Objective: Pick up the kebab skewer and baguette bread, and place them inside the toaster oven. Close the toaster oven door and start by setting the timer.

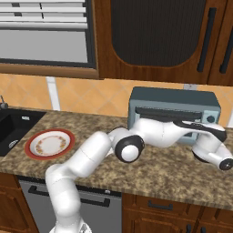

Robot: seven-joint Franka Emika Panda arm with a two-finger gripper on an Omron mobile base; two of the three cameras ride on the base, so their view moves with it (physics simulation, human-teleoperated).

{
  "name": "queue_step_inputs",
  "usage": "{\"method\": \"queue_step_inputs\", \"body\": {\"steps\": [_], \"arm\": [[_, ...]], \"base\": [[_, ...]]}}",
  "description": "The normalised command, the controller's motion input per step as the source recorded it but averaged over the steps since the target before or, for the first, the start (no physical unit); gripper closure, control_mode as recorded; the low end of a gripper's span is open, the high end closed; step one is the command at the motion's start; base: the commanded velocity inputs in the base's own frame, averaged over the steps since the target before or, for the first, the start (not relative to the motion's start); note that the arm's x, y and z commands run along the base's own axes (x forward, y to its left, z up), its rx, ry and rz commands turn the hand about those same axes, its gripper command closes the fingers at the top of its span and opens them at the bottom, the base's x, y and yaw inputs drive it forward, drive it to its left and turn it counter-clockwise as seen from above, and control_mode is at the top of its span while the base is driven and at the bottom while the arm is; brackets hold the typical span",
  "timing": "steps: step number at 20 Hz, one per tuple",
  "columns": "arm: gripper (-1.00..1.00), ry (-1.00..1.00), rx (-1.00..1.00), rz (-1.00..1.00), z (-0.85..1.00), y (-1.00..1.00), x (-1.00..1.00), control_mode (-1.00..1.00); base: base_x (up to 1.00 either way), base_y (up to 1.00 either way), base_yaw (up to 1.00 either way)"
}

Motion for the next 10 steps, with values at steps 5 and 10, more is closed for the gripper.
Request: {"method": "queue_step_inputs", "body": {"steps": [5,10], "arm": [[1.0,0.0,0.28,-0.05,0.2,0.0,0.0,-1.0],[1.0,0.0,0.26,-0.08,0.18,0.0,0.0,-1.0]], "base": [[0.0,0.0,0.0],[0.0,0.0,0.0]]}}
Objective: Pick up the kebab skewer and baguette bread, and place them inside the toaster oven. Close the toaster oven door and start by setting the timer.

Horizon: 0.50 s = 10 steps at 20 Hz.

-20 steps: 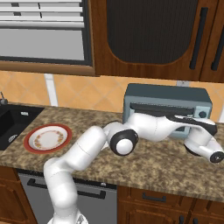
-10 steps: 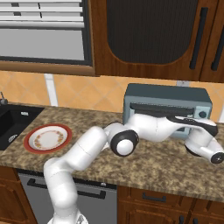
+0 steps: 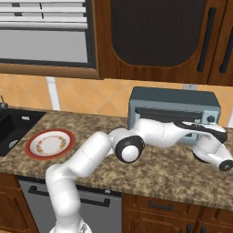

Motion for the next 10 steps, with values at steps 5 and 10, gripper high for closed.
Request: {"method": "queue_step_inputs", "body": {"steps": [5,10], "arm": [[1.0,0.02,0.26,-0.12,0.11,0.0,0.0,-1.0],[1.0,0.04,0.27,-0.13,0.09,0.0,0.0,-1.0]], "base": [[0.0,0.0,0.0],[0.0,0.0,0.0]]}}
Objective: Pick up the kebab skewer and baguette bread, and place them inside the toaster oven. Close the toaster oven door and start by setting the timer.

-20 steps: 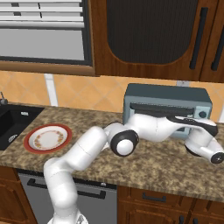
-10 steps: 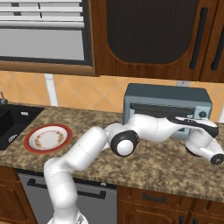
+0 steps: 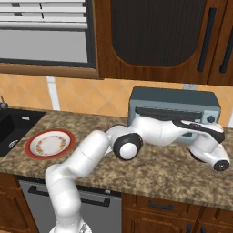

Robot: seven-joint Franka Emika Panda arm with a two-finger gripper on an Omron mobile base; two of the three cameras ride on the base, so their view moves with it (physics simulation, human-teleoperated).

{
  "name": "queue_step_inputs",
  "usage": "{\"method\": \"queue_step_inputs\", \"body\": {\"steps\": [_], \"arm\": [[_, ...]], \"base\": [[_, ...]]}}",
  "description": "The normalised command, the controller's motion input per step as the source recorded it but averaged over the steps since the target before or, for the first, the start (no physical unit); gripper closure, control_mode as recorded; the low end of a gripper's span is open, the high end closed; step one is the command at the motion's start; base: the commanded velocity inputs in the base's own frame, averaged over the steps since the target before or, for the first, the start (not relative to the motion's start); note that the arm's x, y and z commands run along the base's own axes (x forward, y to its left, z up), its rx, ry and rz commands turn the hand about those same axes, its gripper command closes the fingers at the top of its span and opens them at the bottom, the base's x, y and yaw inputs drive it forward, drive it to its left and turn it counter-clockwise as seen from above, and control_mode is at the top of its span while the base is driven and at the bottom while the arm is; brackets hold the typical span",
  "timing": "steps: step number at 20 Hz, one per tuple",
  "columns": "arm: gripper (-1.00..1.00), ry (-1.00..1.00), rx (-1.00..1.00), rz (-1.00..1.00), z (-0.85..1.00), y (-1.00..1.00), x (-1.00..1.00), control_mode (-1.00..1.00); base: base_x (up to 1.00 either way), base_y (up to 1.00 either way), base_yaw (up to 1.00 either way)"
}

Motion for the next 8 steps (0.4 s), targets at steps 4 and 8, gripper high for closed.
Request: {"method": "queue_step_inputs", "body": {"steps": [4,8], "arm": [[1.0,0.06,0.3,-0.12,0.1,0.0,0.0,-1.0],[1.0,0.06,0.33,-0.11,0.05,0.0,0.0,-1.0]], "base": [[0.0,0.0,0.0],[0.0,0.0,0.0]]}}
